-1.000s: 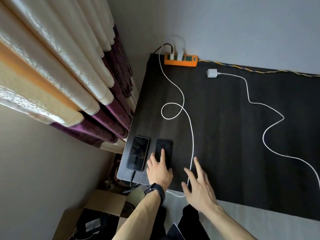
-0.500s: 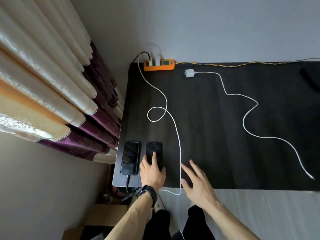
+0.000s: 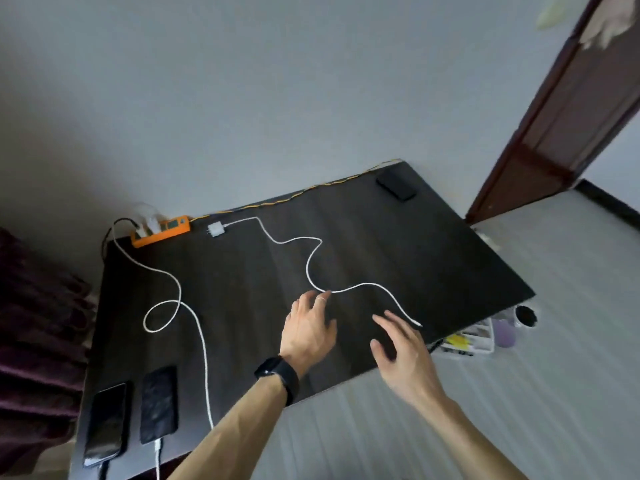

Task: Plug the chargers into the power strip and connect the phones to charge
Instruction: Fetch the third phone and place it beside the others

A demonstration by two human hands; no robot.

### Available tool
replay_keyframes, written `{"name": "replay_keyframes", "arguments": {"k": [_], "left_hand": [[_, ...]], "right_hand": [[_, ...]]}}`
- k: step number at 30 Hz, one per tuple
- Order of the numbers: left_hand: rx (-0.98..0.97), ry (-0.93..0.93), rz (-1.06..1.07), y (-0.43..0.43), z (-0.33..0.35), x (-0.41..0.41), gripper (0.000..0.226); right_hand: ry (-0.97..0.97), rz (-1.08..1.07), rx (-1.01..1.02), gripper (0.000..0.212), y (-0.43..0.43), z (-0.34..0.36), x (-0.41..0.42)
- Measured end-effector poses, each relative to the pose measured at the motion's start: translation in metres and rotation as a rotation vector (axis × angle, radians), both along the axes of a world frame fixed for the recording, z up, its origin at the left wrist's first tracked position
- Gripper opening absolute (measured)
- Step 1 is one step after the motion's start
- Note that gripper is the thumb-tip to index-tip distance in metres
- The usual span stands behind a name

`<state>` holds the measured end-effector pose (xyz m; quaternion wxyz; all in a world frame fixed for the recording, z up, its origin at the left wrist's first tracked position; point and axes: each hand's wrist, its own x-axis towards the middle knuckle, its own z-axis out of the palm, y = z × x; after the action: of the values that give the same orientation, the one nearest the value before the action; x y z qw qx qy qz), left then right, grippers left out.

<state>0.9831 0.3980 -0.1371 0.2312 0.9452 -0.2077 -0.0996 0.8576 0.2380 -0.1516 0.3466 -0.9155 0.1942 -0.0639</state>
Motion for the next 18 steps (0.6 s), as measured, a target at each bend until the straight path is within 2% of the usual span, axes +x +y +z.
{"name": "replay_keyframes", "arguments": {"k": [6, 11, 18], "left_hand": [[0.007, -0.052, -0.126, -0.13, 0.04, -0.008, 0.061], [0.061, -0.077, -0.155, -0.184, 0.053, 0.015, 0.061], [0.068, -0.07, -0.146, -0.253, 0.048, 0.068, 0.061]], "right_hand": [[-0.006, -0.13, -0.026, 0.045, -0.129, 0.033, -0.033], [0.059, -0.155, -0.07, 0.05, -0.194, 0.052, -0.028], [0.152, -0.086, -0.123, 0.054, -0.263, 0.051, 0.019]]}}
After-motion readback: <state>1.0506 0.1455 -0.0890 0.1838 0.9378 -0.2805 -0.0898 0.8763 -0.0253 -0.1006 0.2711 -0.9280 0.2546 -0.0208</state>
